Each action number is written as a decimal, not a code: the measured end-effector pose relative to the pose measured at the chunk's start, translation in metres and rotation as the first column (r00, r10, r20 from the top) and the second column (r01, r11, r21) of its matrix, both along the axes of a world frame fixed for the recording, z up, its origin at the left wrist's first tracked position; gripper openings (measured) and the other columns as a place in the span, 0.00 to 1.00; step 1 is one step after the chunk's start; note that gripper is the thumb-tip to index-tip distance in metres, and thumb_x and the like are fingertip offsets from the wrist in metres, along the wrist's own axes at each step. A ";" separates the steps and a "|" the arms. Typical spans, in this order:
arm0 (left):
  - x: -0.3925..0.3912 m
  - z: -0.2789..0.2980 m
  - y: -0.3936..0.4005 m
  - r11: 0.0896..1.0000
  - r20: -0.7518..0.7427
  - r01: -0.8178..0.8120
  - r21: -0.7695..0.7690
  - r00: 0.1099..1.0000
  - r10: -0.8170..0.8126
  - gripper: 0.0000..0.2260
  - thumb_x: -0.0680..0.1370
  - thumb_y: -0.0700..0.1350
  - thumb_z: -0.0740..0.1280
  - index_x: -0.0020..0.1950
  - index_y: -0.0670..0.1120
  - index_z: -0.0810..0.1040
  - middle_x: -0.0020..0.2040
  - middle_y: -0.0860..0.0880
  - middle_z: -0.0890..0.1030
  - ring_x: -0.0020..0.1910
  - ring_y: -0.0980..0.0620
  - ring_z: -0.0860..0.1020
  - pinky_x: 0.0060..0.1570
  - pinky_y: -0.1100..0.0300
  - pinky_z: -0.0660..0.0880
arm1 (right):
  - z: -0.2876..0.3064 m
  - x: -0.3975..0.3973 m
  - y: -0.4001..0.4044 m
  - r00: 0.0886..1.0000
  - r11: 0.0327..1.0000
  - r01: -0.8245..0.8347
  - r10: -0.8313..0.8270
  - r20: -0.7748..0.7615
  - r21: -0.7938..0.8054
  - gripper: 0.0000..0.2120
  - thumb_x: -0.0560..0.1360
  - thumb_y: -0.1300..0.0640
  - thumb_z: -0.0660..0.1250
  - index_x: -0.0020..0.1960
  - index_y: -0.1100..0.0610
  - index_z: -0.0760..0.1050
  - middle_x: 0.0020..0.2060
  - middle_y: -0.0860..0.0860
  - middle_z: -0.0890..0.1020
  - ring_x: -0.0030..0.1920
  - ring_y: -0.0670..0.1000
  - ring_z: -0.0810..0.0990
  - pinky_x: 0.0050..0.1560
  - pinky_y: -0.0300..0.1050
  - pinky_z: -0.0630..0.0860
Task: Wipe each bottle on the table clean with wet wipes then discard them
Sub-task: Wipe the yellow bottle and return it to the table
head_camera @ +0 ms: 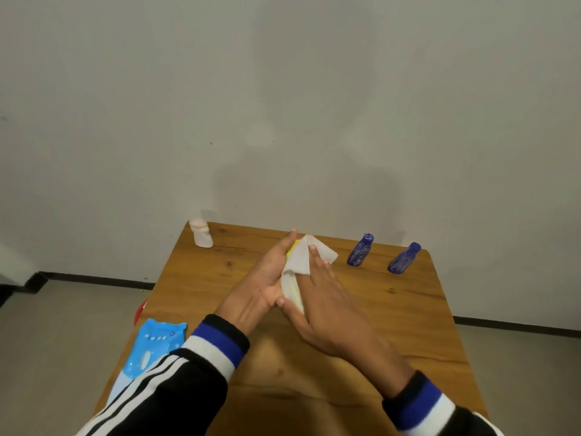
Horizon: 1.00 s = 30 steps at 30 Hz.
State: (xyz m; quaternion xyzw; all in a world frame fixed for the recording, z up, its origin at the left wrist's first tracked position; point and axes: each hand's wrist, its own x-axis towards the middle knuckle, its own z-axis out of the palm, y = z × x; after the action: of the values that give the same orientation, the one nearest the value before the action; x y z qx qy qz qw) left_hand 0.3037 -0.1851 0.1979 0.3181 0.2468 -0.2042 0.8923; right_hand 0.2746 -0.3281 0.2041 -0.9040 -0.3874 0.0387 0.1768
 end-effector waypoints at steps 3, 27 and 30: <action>0.000 0.003 0.006 1.000 -0.004 -0.015 0.005 1.000 0.015 0.25 0.79 0.64 0.64 0.51 0.42 0.84 0.43 0.41 0.82 0.43 0.43 0.82 0.44 0.50 0.80 | 0.002 -0.002 0.006 1.000 1.000 -0.004 0.004 0.005 0.002 0.34 0.80 0.37 0.49 0.79 0.55 0.48 0.78 0.54 0.38 0.75 0.45 0.27 0.75 0.43 0.36; -0.006 0.014 0.023 0.978 0.206 -0.207 0.024 0.958 0.198 0.10 0.81 0.48 0.64 0.51 0.42 0.80 0.44 0.45 0.82 0.54 0.43 0.84 0.57 0.39 0.77 | -0.008 -0.050 -0.003 0.996 0.972 0.036 -0.014 -0.092 0.234 0.23 0.79 0.50 0.62 0.72 0.56 0.67 0.77 0.57 0.61 0.79 0.54 0.54 0.72 0.44 0.66; -0.005 0.014 0.016 0.974 0.186 -0.225 -0.006 0.957 0.222 0.09 0.81 0.47 0.65 0.52 0.42 0.80 0.44 0.44 0.83 0.56 0.42 0.84 0.56 0.47 0.78 | 0.007 -0.026 0.006 0.887 0.809 0.344 -0.113 -0.448 0.477 0.14 0.78 0.45 0.65 0.61 0.47 0.72 0.56 0.43 0.79 0.55 0.39 0.77 0.49 0.36 0.76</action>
State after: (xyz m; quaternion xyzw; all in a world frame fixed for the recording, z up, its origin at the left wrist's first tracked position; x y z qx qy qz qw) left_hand 0.2991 -0.1688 0.2121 0.3127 0.1986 -0.0695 0.9262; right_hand 0.2484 -0.3221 0.2108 -0.8294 -0.2237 0.0883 0.5043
